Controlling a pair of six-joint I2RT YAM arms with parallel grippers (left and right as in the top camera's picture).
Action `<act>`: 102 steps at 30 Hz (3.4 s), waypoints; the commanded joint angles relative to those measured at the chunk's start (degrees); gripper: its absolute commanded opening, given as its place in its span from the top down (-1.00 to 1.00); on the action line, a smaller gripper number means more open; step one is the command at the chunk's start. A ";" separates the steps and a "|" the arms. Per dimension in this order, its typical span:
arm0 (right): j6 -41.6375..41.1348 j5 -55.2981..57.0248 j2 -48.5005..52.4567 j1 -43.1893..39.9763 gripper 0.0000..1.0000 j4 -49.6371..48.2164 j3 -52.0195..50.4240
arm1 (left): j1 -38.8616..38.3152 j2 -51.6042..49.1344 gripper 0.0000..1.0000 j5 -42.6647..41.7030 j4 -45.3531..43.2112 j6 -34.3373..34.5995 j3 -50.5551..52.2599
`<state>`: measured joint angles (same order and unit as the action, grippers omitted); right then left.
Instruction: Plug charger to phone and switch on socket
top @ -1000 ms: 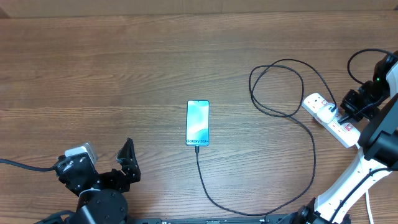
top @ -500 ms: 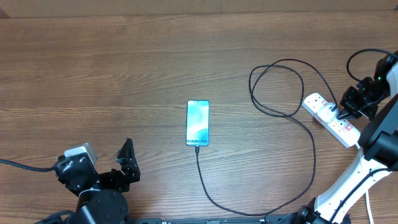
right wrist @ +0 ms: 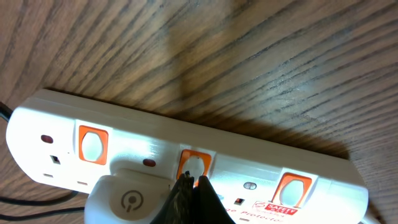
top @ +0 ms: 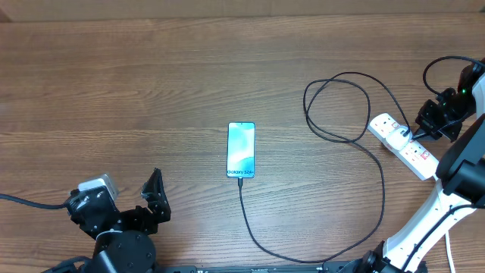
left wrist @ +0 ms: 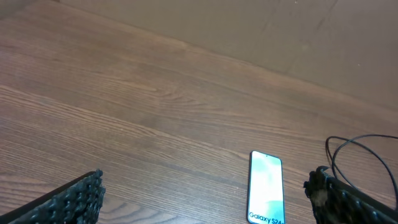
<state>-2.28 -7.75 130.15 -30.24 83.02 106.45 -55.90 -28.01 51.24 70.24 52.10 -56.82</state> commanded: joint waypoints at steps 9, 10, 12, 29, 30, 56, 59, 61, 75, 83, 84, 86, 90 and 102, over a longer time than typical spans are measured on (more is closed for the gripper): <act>0.37 0.22 -0.48 4.00 0.92 -1.27 -1.29 | -0.37 0.59 -0.99 1.44 -0.04 -0.28 0.44; 0.37 0.52 -0.48 4.42 0.92 -1.66 -2.19 | -0.37 0.59 -0.99 1.44 -0.04 -0.28 0.44; 0.02 1.20 -0.48 5.01 0.92 -2.32 -3.93 | -0.37 0.59 -0.99 1.44 -0.02 -0.28 0.44; -5.38 5.05 -0.61 3.87 0.92 2.97 14.12 | -0.37 0.59 -0.99 1.25 0.11 -0.28 0.44; -5.64 5.60 -0.61 3.67 0.92 5.05 17.79 | -0.37 0.59 -0.99 1.22 0.20 -0.28 0.44; -8.04 7.69 -49.44 3.21 0.92 -9.86 -26.60 | -0.37 0.59 -0.99 3.21 3.17 -0.26 0.44; -8.22 7.69 -44.68 3.21 0.92 -13.38 -30.38 | -0.37 0.59 -0.99 3.19 3.06 -0.26 0.44; -8.22 7.69 -40.48 3.21 0.92 -13.38 -29.57 | -0.37 0.59 -0.99 3.19 2.62 -0.24 0.44; -6.23 6.56 -25.75 3.50 0.92 -16.90 -28.57 | -0.37 0.55 -0.99 3.17 -0.48 -0.26 0.44; -5.01 3.98 -25.42 3.56 0.92 -18.49 -27.63 | -0.37 0.55 -0.99 3.17 -0.48 -0.26 0.44; -4.92 3.76 -25.33 3.61 0.92 -18.45 -27.39 | -0.37 0.55 -0.99 3.15 -0.48 -0.26 0.44; -4.92 3.76 -25.16 3.67 0.92 -18.51 -26.91 | -0.37 0.55 -0.99 3.15 -0.48 -0.24 0.44; -4.87 3.76 -23.58 3.72 0.92 -18.34 -25.59 | -0.37 0.55 -0.99 3.15 -0.44 -0.26 0.44; -3.63 3.63 -17.57 5.16 0.92 -16.68 -21.90 | -0.37 0.55 -0.99 2.67 -0.42 -0.26 0.44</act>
<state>-6.57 -3.46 111.61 -25.41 66.43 82.08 -55.90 -28.01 52.95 70.02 52.10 -56.49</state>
